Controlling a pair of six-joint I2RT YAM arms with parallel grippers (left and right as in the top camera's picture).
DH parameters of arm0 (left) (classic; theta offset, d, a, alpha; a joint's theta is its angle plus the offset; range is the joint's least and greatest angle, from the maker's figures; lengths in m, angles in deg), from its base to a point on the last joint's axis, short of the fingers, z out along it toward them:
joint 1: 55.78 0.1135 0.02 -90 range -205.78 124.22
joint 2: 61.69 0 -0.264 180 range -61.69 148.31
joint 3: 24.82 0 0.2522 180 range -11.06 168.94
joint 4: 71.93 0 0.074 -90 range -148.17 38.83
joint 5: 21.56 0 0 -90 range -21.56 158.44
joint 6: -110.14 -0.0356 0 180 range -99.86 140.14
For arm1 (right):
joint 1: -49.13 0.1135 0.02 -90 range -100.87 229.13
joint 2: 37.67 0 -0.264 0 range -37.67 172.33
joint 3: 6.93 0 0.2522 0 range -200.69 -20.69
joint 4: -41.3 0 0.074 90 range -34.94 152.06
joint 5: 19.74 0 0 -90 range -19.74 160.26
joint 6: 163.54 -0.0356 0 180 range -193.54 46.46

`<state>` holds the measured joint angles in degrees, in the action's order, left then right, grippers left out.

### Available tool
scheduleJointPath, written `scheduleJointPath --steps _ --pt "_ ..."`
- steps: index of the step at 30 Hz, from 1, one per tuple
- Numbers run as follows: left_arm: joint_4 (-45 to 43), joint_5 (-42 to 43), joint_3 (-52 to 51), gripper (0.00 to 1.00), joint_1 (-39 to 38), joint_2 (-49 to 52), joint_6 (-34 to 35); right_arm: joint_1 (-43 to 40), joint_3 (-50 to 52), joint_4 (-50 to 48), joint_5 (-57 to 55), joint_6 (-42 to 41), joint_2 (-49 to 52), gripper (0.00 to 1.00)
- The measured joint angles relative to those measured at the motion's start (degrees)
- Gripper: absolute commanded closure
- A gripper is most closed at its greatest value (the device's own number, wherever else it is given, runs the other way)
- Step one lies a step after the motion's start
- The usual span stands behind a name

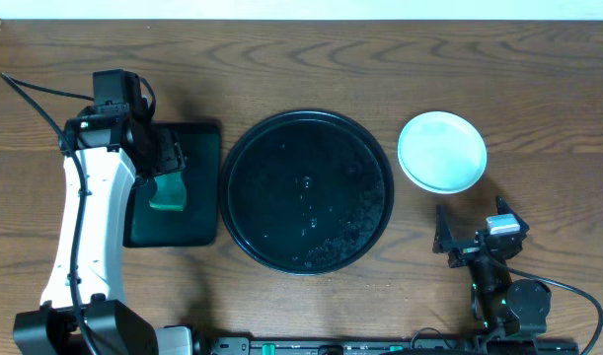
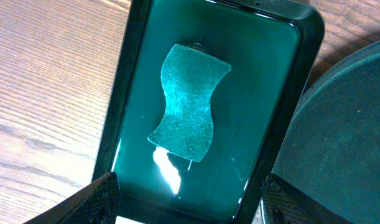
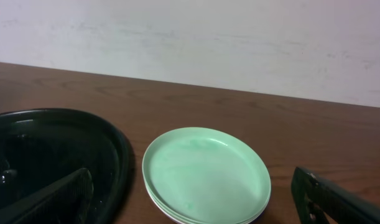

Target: Clean dirty plates on tray and stack at the side

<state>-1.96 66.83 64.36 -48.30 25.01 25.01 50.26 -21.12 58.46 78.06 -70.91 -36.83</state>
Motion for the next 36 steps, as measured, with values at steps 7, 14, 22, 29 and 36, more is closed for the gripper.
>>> scheduleJointPath --steps 7,14,22,29,36 --pt "0.00 0.00 0.00 0.26 0.00 0.00 0.00 0.00 0.00 0.02 0.00 0.00 0.00 0.01" --pt "0.24 -0.11 0.00 0.26 0.00 0.00 -0.02 0.00 0.00 0.02 0.00 0.00 0.00 0.01" --pt "-1.51 -1.36 -0.55 0.26 0.02 -2.82 -0.02 0.00 0.00 0.02 0.02 -0.02 0.00 0.01" --pt "-22.23 1.57 -12.46 0.26 0.02 -26.38 -0.02 0.00 0.00 0.00 0.15 -0.02 -0.13 0.01" --pt "-40.41 3.26 -39.08 0.26 0.02 -51.58 -0.04 0.00 0.02 0.00 0.13 0.00 -0.15 0.01"
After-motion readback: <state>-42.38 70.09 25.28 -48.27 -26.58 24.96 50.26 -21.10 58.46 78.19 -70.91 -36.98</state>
